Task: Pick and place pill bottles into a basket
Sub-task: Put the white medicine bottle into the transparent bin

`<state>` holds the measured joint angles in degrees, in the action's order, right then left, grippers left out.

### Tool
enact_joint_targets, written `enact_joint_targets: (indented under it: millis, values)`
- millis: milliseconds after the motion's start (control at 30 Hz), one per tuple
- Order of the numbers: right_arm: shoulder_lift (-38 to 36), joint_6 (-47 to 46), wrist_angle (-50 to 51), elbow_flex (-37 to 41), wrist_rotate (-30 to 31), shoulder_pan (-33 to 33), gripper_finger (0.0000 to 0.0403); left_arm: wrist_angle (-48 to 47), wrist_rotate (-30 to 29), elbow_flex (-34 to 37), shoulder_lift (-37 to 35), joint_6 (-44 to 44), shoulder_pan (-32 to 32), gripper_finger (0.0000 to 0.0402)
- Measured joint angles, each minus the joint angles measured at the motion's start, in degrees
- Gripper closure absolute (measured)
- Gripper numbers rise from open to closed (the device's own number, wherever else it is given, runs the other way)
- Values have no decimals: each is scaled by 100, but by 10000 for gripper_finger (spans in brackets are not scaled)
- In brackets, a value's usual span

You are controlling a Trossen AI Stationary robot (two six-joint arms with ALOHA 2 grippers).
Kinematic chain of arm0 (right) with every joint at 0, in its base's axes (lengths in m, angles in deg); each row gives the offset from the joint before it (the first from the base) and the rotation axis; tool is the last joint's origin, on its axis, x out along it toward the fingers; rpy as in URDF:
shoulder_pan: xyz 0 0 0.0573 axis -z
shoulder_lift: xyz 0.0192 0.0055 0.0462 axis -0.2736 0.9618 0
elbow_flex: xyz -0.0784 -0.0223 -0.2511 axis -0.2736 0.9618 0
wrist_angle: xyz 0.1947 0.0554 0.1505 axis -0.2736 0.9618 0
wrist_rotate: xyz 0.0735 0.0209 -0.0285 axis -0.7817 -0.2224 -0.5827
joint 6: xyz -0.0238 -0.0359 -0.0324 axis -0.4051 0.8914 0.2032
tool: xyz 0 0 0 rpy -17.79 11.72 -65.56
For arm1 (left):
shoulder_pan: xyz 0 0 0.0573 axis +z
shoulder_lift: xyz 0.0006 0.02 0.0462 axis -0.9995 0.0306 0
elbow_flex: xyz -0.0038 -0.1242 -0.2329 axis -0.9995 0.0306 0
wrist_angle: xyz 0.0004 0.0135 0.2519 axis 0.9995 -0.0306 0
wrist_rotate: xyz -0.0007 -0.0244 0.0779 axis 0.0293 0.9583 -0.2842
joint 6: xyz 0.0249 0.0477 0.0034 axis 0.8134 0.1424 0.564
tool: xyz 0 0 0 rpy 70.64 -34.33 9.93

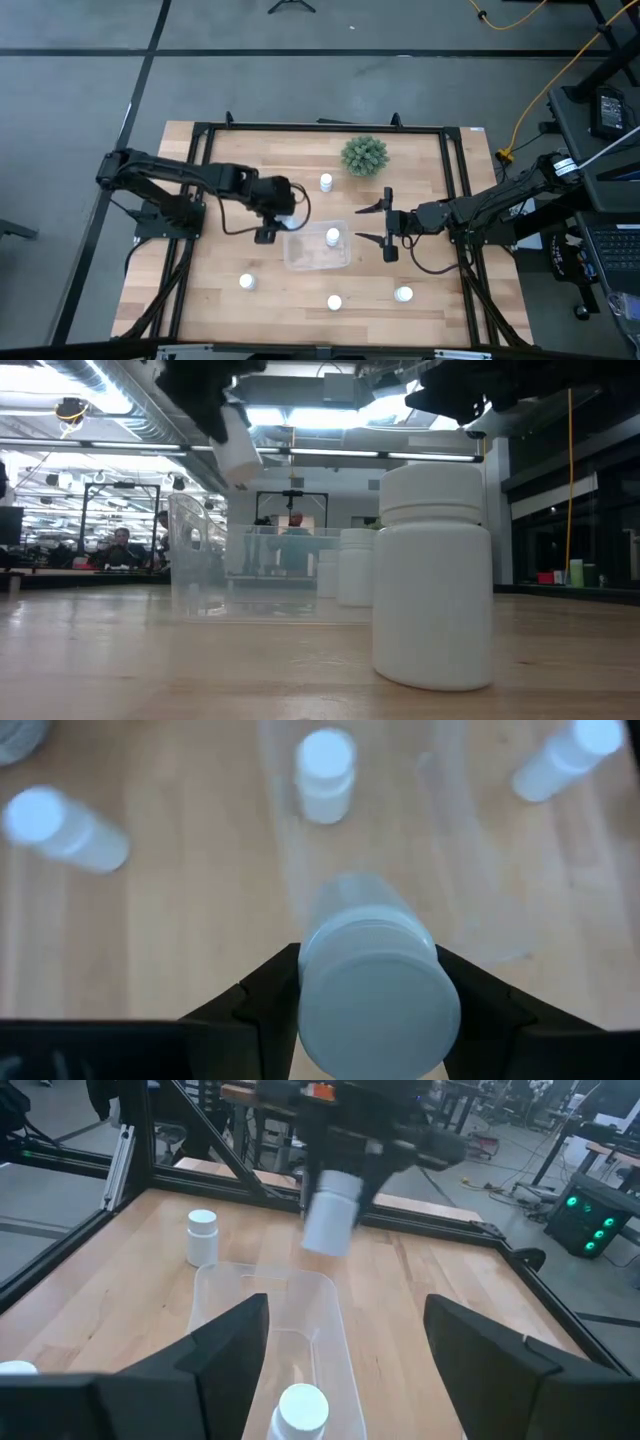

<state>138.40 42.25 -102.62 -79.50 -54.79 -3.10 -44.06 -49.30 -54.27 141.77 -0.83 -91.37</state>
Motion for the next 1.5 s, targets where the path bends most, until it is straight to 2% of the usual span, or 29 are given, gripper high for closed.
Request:
enact_joint_targets:
  millis: [367,633,1367,1500]
  values:
    - [0,-2,-7,0,0,6,132,-410,0,-1288,1413,439,-450,226]
    - [0,-19,6,0,0,6,132,-684,7,-1413,2045,734,-417,226]
    - [212,-11,-141,2,-2,6,132,-641,417,-1416,2244,986,-373,227]
    - [212,-8,-143,2,-1,6,132,-379,670,-1263,2240,1030,-353,227]
